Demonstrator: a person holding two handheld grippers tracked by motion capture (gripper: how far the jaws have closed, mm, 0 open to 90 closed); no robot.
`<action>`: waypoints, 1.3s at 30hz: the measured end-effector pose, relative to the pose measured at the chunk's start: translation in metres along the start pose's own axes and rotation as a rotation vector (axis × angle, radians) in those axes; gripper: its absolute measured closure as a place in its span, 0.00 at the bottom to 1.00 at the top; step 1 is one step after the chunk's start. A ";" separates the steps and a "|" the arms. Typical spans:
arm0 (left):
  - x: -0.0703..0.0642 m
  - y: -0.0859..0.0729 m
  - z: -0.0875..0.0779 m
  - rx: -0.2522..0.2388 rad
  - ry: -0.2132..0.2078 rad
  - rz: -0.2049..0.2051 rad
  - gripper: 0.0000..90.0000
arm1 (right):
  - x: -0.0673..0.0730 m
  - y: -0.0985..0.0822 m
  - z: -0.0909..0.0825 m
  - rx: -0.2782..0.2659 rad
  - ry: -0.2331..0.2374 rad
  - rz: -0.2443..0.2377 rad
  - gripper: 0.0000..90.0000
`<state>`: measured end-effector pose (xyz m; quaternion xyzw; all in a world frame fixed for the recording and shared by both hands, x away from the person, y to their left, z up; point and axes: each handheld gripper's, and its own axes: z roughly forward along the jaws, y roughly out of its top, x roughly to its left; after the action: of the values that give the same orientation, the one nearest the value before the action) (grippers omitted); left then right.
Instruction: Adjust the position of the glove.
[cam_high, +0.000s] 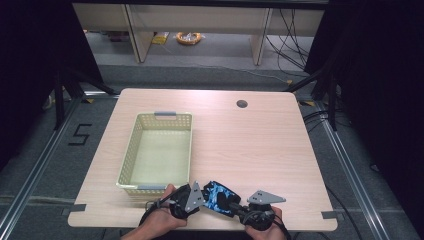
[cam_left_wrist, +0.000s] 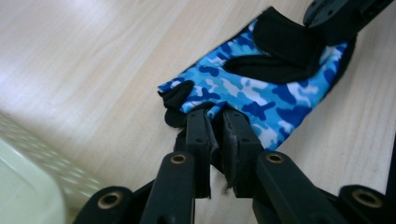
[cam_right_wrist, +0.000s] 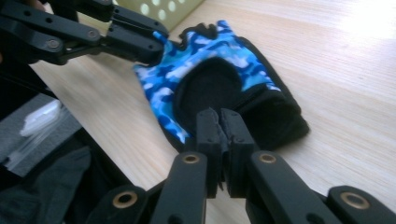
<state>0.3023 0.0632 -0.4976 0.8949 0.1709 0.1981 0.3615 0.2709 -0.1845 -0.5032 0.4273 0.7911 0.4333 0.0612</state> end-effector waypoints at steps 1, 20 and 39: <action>0.000 -0.001 0.001 0.011 -0.003 -0.001 0.88 | -0.001 -0.001 0.000 0.000 -0.018 -0.007 0.95; -0.013 -0.004 0.004 0.043 -0.087 -0.053 0.78 | -0.023 0.011 0.001 0.057 -0.026 -0.007 0.95; -0.004 -0.019 -0.012 0.054 -0.096 -0.152 0.61 | -0.052 0.026 0.003 0.067 -0.024 0.137 0.71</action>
<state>0.2899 0.0814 -0.5038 0.8973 0.2261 0.1225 0.3589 0.3217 -0.2138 -0.5000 0.4874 0.7733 0.4046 0.0265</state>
